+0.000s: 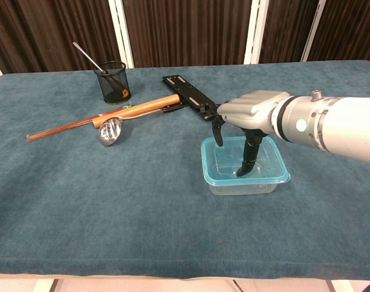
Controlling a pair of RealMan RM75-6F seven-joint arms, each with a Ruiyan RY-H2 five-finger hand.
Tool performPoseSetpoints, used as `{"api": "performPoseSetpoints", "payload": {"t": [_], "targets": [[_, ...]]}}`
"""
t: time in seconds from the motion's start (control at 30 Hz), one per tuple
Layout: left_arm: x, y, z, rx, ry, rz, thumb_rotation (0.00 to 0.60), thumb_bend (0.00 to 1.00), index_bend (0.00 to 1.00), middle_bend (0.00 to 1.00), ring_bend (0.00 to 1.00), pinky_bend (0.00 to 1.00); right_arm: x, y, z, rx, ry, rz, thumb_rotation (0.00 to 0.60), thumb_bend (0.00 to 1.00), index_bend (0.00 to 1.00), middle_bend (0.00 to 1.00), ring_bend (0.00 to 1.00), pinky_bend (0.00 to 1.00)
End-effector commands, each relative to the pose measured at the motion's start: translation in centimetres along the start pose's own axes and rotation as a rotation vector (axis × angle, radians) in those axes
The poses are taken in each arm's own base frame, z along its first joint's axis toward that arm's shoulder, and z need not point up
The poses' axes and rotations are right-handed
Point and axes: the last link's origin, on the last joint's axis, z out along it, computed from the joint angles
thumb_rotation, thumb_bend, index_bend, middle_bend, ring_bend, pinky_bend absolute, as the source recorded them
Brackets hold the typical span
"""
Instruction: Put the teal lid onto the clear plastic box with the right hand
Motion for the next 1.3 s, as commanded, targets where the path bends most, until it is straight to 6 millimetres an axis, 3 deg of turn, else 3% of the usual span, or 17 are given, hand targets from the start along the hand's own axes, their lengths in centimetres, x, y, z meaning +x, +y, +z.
{"api": "performPoseSetpoints", "payload": {"t": [0.03, 0.73, 1.03, 1.17, 1.3], "targets": [[0.0, 0.0, 0.0, 0.001, -0.001, -0.001, 0.600, 0.44, 0.00, 0.00, 0.00, 0.06, -0.1, 0.0, 0.1, 0.000, -0.002, -0.001, 0.600, 0.21, 0.45, 0.08, 0.05, 0.08], [0.1, -0.1, 0.0, 0.003, 0.001, -0.008, 0.600, 0.44, 0.00, 0.00, 0.00, 0.06, -0.1, 0.0, 0.2, 0.002, 0.004, 0.004, 0.600, 0.21, 0.44, 0.08, 0.05, 0.08], [0.1, -0.1, -0.1, 0.005, 0.002, -0.002, 0.600, 0.44, 0.00, 0.00, 0.00, 0.06, 3.2, 2.9, -3.4, 0.003, 0.102, 0.056, 0.600, 0.21, 0.43, 0.08, 0.05, 0.08], [0.0, 0.0, -0.1, 0.004, 0.002, 0.000, 0.600, 0.44, 0.00, 0.00, 0.00, 0.06, 3.5, 3.3, -4.0, 0.005, 0.112, 0.063, 0.600, 0.21, 0.42, 0.08, 0.05, 0.08], [0.0, 0.1, -0.1, 0.004, 0.005, 0.004, 0.600, 0.44, 0.00, 0.00, 0.00, 0.06, 4.7, 5.0, -6.4, 0.003, 0.167, 0.092, 0.600, 0.21, 0.39, 0.08, 0.05, 0.08]]}}
